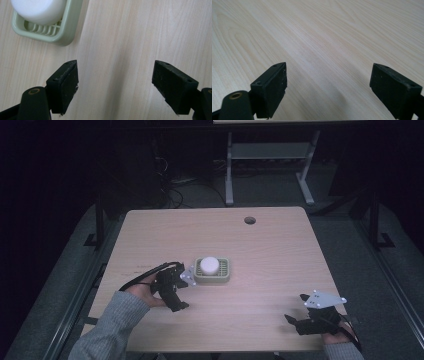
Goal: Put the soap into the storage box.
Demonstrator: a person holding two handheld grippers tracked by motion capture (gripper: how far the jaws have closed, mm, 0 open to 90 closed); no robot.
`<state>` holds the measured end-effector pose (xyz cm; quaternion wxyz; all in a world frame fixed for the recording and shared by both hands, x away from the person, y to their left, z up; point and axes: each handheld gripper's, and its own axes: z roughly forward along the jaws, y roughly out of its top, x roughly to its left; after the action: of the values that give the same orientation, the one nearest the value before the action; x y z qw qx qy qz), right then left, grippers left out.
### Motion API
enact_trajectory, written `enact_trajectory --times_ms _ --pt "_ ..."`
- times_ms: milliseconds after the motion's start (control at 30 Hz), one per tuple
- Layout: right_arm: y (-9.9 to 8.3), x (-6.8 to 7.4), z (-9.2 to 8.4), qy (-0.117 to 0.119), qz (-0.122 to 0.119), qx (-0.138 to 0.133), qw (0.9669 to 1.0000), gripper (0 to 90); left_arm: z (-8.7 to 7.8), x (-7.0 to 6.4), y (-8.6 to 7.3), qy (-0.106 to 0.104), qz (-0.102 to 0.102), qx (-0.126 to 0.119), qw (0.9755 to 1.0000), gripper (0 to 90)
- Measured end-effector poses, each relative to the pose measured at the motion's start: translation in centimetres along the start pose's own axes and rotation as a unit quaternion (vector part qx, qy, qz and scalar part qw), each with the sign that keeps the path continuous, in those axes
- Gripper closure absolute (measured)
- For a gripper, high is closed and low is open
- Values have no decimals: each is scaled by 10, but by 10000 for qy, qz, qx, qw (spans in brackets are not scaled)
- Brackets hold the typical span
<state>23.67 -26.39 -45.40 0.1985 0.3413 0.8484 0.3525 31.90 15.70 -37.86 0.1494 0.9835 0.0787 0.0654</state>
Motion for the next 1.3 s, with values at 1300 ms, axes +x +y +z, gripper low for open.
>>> enact_trajectory --times_ms 1300 --pt "-1 0 2 -17 31 69 10000 138 5 -21 -40 120 -179 -43 9998 206"
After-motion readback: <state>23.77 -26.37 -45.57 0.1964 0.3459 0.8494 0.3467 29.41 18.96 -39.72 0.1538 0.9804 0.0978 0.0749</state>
